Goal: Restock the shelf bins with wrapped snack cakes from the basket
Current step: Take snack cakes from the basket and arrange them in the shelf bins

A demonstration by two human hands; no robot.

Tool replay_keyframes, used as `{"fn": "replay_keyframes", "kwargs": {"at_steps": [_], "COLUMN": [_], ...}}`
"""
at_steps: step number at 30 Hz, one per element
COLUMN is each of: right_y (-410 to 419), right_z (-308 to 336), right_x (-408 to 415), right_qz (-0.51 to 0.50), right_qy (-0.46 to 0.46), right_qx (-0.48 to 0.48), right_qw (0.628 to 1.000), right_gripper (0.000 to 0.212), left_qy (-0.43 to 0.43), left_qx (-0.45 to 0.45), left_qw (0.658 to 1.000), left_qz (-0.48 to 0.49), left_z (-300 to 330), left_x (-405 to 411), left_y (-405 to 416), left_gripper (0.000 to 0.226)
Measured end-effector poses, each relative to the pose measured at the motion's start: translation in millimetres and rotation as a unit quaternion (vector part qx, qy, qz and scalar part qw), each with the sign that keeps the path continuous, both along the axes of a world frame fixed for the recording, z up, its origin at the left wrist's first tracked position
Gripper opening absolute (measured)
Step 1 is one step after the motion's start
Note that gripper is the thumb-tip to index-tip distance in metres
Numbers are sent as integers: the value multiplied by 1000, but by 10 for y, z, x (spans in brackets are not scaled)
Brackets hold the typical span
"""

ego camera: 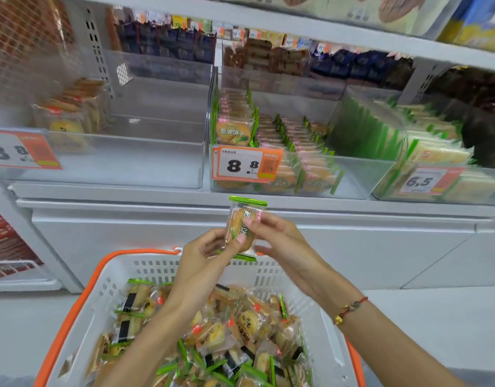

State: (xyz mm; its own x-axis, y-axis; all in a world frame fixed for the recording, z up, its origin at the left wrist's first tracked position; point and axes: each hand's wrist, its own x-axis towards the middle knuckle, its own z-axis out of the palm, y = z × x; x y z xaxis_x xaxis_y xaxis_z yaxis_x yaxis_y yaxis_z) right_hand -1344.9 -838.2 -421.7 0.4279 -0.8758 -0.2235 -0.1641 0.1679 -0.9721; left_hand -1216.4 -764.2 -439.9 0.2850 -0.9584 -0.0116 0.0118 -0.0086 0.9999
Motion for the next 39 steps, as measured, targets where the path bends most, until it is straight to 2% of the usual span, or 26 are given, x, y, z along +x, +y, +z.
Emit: {"fn": "replay_keyframes", "kwargs": {"at_steps": [2, 4, 6, 8, 10, 14, 16, 18, 20, 22, 24, 26, 29, 31, 36, 39], "right_y": [35, -16, -144, -388, -698, -1316, -1626, -1927, -2198, -2428, -2616, -2746, -2911, -2987, -3100, -3140], "right_z": [80, 214, 419, 636, 862, 1214, 1339, 1441, 1470, 1428, 1339, 1228, 1056, 979, 831, 781], "right_x": [70, 67, -4, -117, -236, -456, -536, -611, -657, -671, -637, -580, -572, -586, -622, -635], "right_qz": [-29, -96, -156, -188, -200, -169, -143, -119, -79, -51, -24, 8, 3, 1, 7, -23], "right_qy": [-5, 3, -13, -2, 52, 172, 276, 403, 528, 606, 652, 671, 651, 627, 616, 600], "right_qx": [-54, -185, -284, -327, -350, -391, -396, -391, -379, -386, -378, -357, -365, -388, -462, -474], "right_qw": [998, 978, 946, 926, 914, 888, 864, 819, 756, 694, 657, 650, 665, 676, 638, 644], "right_gripper": [18, 7, 13, 4, 20, 21, 23, 30, 38, 45, 42, 35, 22, 21, 17, 18], "left_qy": [-21, -63, -107, -153, -210, -270, -266, -267, -312, -334, -328, -318, -308, -303, -298, -295], "left_qx": [-42, -92, -147, -202, -240, -185, -141, -95, -68, -65, -62, -59, -69, -76, -81, -86], "left_qw": [998, 988, 969, 944, 916, 923, 937, 945, 934, 928, 930, 932, 935, 935, 934, 934], "left_qz": [39, 104, 166, 211, 242, 202, 178, 165, 160, 153, 155, 161, 164, 167, 180, 184], "left_z": [83, 185, 319, 493, 685, 953, 1001, 1019, 1006, 1008, 1006, 1006, 994, 988, 964, 937], "left_x": [-39, -21, 74, 234, 396, 609, 661, 660, 641, 636, 644, 649, 641, 644, 630, 654], "left_y": [-95, -216, -369, -570, -814, -1237, -1358, -1421, -1439, -1427, -1424, -1416, -1424, -1435, -1474, -1482], "left_gripper": [15, 16, 15, 15, 21, 40, 42, 40, 40, 41, 41, 40, 39, 38, 38, 38]}}
